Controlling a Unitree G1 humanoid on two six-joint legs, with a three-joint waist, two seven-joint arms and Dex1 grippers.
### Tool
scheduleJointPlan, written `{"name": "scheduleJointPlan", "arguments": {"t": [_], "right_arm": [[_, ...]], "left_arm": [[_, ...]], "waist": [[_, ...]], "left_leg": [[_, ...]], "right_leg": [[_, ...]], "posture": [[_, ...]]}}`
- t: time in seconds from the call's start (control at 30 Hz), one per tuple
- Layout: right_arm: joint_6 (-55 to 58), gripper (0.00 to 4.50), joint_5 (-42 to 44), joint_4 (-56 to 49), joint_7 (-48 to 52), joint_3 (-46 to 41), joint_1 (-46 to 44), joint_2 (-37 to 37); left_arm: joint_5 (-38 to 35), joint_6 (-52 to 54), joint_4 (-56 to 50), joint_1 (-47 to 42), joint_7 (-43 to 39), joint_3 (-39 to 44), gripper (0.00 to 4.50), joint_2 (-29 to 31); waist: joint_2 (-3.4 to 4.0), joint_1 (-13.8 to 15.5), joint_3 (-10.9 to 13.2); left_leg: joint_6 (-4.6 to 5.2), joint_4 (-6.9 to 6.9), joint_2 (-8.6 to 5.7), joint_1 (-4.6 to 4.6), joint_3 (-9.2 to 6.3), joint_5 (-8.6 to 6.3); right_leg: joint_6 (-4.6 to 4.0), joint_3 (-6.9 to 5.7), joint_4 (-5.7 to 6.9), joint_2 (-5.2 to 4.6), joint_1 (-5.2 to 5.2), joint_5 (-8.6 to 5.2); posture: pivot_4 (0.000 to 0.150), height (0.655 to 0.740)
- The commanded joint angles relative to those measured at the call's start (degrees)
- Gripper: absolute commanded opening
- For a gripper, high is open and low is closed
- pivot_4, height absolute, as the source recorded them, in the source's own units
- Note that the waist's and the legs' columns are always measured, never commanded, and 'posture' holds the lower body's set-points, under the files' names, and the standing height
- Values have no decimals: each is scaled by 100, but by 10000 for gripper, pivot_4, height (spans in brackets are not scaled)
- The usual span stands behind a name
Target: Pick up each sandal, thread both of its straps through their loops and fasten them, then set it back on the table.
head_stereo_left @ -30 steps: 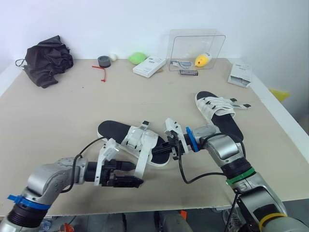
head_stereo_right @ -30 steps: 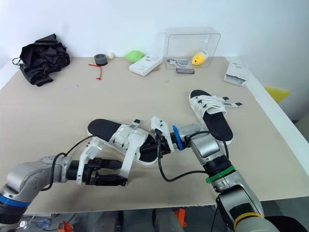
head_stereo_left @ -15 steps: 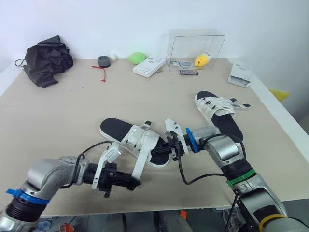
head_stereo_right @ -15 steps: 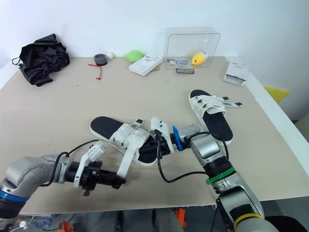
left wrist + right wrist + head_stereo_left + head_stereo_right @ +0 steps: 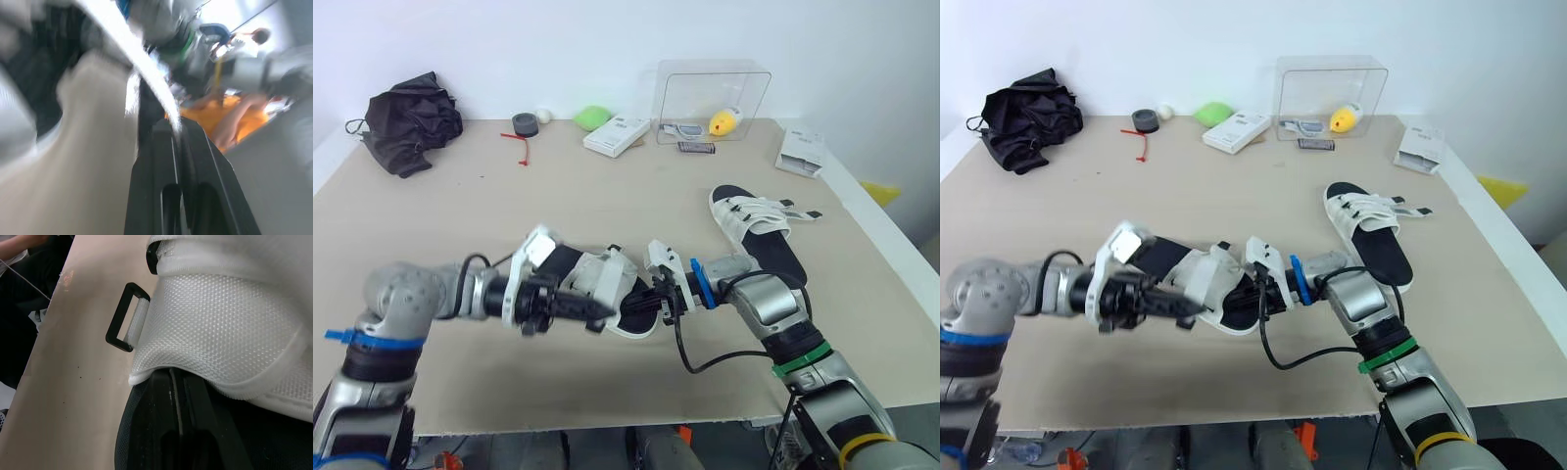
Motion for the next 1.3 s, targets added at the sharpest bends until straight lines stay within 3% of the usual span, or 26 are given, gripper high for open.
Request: {"name": "scheduleJointPlan", "arguments": {"t": [0.03,0.27,0.43,0.7,0.93,1.3], "right_arm": [[32,0,-57,91,9,158,30,44],[38,0,-39,-22,-6,157,100,1],[44,0,-44,-56,-55,152,116,7],[62,0,-27,-105,-70,137,147,-13],[59,0,-24,-118,-68,140,167,18],[114,0,-3,-173,-78,120,205,6]], "left_arm": [[535,-142,785,-628,-262,-362,694,22],[1923,-1133,1487,-1058,-1487,-1653,694,194],[2399,-1419,1769,-1224,-2081,-2161,694,30],[2823,-1778,2085,-1284,-2350,-2066,694,-230],[3387,-2769,2354,-1191,-2357,-1912,694,-487],[3589,-2729,2031,-935,-2757,-1997,694,-282]], "waist": [[-1,5,0],[3,-25,-1],[3,-23,-1],[3,-17,-2],[3,16,-2],[4,19,-2]], "left_leg": [[0,0,0,-1,-2,0],[-4,-4,0,-4,-5,-2],[-4,-2,-1,-4,-2,-2],[-3,3,-1,-4,-4,-2],[-3,13,-2,-6,-3,-2],[-2,12,-1,-6,-3,-3]], "right_leg": [[0,-2,0,1,0,0],[-4,-1,0,5,-3,-2],[-4,0,0,4,-3,-2],[-3,0,1,4,0,-2],[1,2,2,4,2,2],[2,3,3,5,1,2]], "posture": [[1500,7400],[1500,7400],[1500,7400],[1500,7400],[1500,7400],[1500,7400]]}}
